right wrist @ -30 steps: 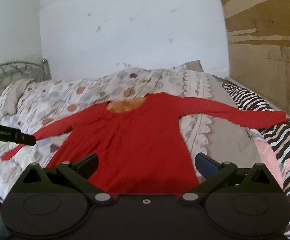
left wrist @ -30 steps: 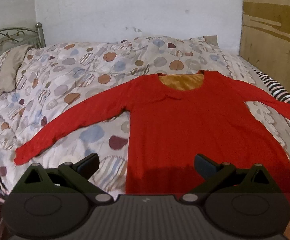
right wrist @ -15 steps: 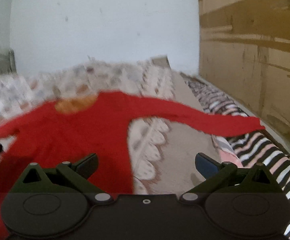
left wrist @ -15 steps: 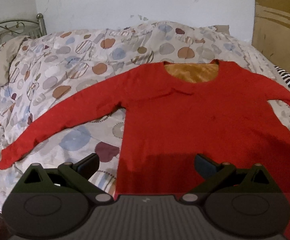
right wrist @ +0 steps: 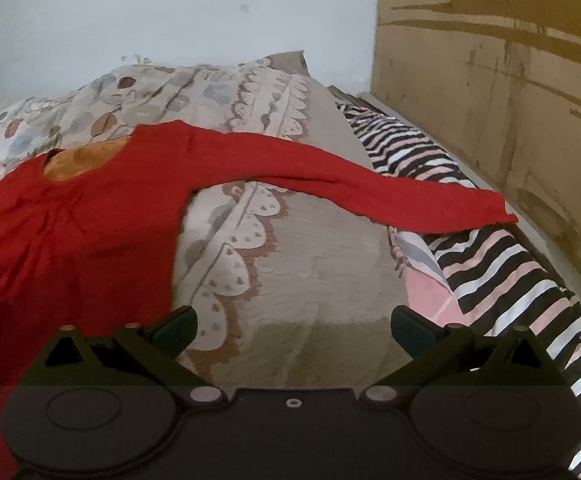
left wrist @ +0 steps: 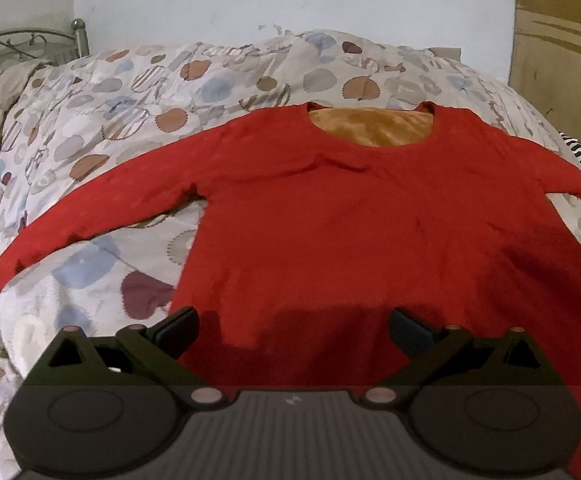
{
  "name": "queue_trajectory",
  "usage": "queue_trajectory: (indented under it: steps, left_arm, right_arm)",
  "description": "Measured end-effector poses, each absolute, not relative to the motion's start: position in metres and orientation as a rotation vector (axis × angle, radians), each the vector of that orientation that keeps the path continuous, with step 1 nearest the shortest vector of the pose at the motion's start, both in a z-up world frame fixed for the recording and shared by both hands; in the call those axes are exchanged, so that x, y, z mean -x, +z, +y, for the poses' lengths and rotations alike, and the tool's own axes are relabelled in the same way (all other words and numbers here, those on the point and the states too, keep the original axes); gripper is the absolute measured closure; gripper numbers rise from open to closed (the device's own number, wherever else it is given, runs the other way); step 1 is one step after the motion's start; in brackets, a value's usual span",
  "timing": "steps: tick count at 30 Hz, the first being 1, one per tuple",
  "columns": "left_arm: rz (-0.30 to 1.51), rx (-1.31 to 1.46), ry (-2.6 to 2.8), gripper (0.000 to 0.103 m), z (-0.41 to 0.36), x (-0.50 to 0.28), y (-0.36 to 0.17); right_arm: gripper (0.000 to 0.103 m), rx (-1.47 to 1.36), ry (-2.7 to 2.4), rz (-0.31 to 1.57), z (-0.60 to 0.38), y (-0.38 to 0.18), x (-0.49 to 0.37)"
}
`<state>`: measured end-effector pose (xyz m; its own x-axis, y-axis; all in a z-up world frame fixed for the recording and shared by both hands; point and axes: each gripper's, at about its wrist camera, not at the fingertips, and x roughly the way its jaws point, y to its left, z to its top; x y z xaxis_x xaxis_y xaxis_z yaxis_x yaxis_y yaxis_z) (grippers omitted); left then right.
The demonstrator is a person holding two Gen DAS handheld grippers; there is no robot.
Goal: Fold small clothes
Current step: 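Move the right gripper toward the red sleeve cuff by the striped pillow, then close the right gripper on the red sleeve cuff and lift it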
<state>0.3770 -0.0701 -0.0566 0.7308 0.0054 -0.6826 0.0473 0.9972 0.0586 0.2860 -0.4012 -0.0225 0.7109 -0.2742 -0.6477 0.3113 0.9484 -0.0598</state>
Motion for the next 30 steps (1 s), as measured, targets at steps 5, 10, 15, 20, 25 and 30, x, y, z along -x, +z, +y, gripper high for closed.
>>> queue_trajectory:
  steps: [5,10,15,20,25,30]
  left_arm:
    - [0.751,-0.049,-0.016,0.000,-0.073,-0.379,-0.075]
    - [0.702,-0.053,-0.003,0.000,-0.075,-0.372,-0.084]
    - [0.695,-0.053,-0.001,0.000,-0.075,-0.372,-0.085]
    - [0.696,-0.054,-0.001,0.000,-0.075,-0.371,-0.085]
    - [0.726,-0.057,0.005,0.000,-0.075,-0.373,-0.083]
    - [0.769,-0.058,0.006,0.000,-0.075,-0.378,-0.080]
  right_arm:
    - [0.000,-0.092,-0.320,0.711,-0.417,-0.028,-0.294]
    - [0.000,-0.076,-0.340,0.749,-0.424,-0.035,-0.305]
    - [0.000,-0.041,-0.352,0.766,-0.427,-0.039,-0.313]
    - [0.000,-0.037,-0.351,0.770,-0.431,-0.042,-0.321]
    - [0.000,-0.043,-0.352,0.756,-0.439,-0.045,-0.329]
    - [0.000,-0.091,-0.451,0.675,-0.476,-0.041,-0.338]
